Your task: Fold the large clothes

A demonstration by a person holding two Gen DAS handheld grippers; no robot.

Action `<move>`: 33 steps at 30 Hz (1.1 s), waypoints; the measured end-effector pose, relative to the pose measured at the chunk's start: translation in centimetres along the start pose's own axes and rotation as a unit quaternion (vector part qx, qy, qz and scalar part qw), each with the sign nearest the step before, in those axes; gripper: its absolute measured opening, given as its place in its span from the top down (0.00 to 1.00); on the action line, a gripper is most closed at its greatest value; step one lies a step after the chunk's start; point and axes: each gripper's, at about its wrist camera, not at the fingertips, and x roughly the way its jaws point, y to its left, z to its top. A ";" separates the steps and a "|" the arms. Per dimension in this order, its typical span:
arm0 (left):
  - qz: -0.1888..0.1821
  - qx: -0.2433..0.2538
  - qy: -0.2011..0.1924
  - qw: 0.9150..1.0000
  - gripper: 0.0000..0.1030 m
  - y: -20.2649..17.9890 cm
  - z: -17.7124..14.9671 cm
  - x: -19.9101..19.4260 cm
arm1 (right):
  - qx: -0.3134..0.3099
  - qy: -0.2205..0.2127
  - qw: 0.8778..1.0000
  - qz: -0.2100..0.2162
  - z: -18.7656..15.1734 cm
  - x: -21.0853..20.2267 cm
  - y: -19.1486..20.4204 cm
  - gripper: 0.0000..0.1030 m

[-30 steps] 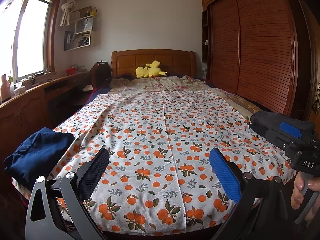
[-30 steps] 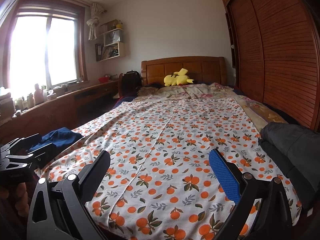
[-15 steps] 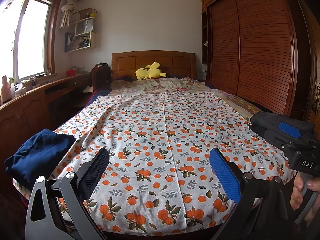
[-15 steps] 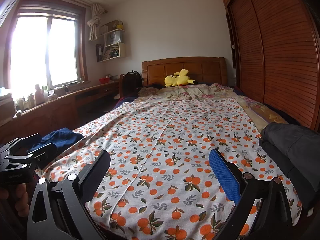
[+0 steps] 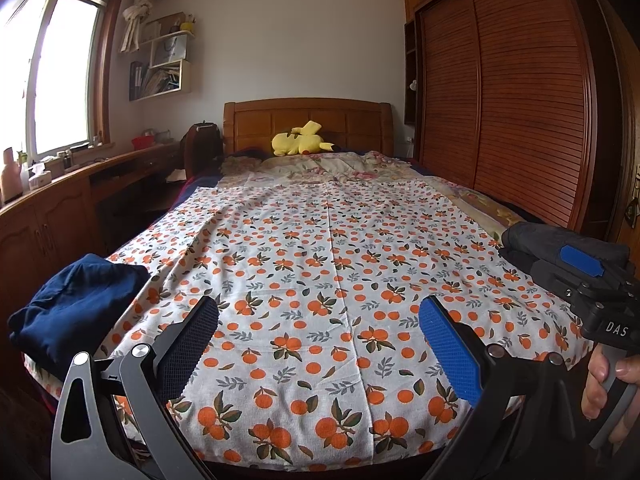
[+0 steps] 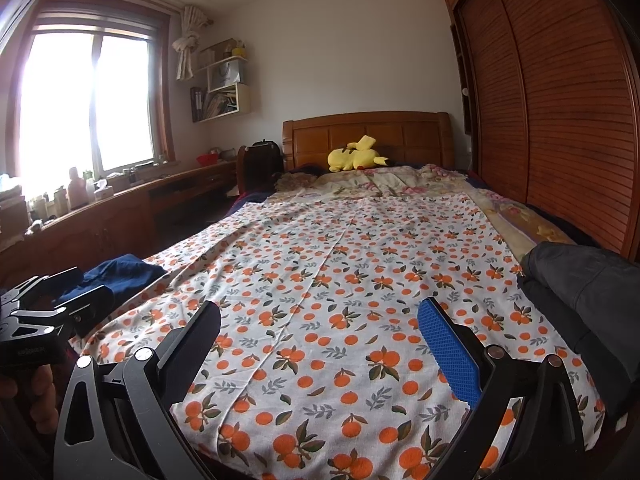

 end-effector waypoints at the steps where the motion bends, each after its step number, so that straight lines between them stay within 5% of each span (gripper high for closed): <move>1: 0.000 0.000 0.000 1.000 0.02 0.0 0.0 0.0 | 0.000 0.000 1.000 0.000 0.0 0.0 0.0 0.07; 33: 0.001 0.000 -0.002 1.000 0.02 0.5 -0.3 0.1 | 0.001 0.001 1.000 -0.003 -0.1 0.2 -0.1 0.07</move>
